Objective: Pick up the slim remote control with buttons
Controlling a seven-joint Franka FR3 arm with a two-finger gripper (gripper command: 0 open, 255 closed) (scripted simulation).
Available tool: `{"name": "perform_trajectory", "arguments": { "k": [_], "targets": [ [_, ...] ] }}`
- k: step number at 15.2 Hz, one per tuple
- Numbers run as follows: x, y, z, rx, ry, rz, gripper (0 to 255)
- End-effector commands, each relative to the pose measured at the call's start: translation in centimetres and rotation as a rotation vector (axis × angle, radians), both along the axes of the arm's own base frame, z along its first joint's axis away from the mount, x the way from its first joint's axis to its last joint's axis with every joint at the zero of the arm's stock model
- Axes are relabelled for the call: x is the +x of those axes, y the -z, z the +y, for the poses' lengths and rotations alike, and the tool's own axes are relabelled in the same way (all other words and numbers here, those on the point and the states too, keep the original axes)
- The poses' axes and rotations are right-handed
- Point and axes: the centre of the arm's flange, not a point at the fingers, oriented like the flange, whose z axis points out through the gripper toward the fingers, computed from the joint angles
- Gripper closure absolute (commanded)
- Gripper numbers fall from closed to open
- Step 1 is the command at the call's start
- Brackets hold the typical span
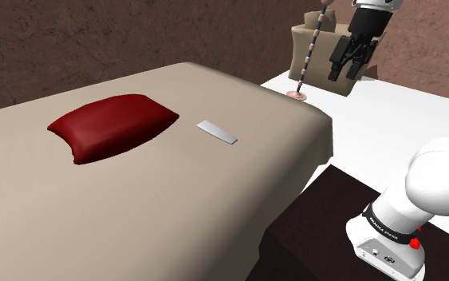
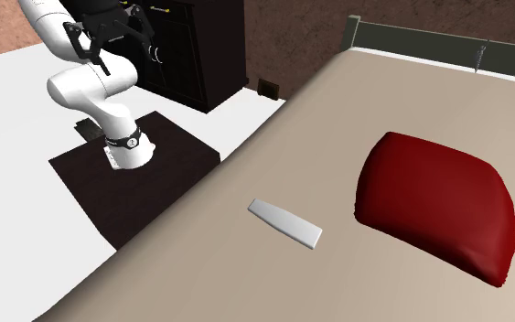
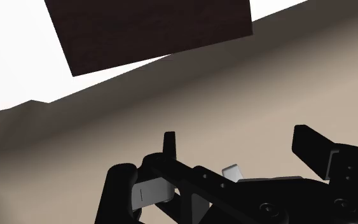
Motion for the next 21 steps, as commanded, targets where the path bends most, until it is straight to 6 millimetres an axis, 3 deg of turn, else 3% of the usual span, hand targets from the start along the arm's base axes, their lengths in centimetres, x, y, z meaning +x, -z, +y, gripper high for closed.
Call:
{"name": "perform_trajectory", "arguments": {
  "k": [1,21],
  "targets": [
    [0.0,0.0,0.0,0.000,0.000,0.000,0],
    [20.0,16.7,5.1,-0.051,-0.166,-0.011,0]
  ]
}}
